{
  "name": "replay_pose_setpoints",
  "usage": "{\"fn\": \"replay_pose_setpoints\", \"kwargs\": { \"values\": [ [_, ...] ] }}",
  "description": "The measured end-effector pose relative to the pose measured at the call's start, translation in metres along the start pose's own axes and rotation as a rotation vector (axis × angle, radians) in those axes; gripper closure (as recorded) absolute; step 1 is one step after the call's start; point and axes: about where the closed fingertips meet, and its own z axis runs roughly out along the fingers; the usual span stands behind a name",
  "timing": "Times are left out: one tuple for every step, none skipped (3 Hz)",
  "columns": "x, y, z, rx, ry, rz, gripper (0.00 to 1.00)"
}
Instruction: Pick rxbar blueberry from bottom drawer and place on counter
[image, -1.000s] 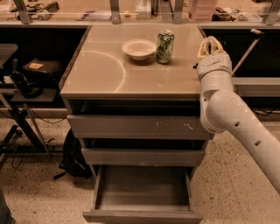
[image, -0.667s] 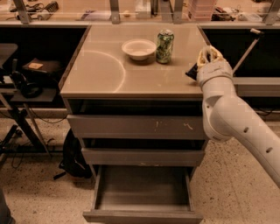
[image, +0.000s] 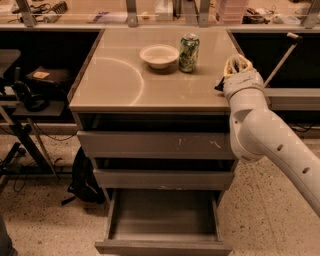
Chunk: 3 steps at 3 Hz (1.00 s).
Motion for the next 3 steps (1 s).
{"fn": "replay_pose_setpoints", "kwargs": {
  "values": [
    [0.0,0.0,0.0,0.0,0.0,0.0,0.35],
    [0.0,0.0,0.0,0.0,0.0,0.0,0.12],
    [0.0,0.0,0.0,0.0,0.0,0.0,0.0]
  ]
}}
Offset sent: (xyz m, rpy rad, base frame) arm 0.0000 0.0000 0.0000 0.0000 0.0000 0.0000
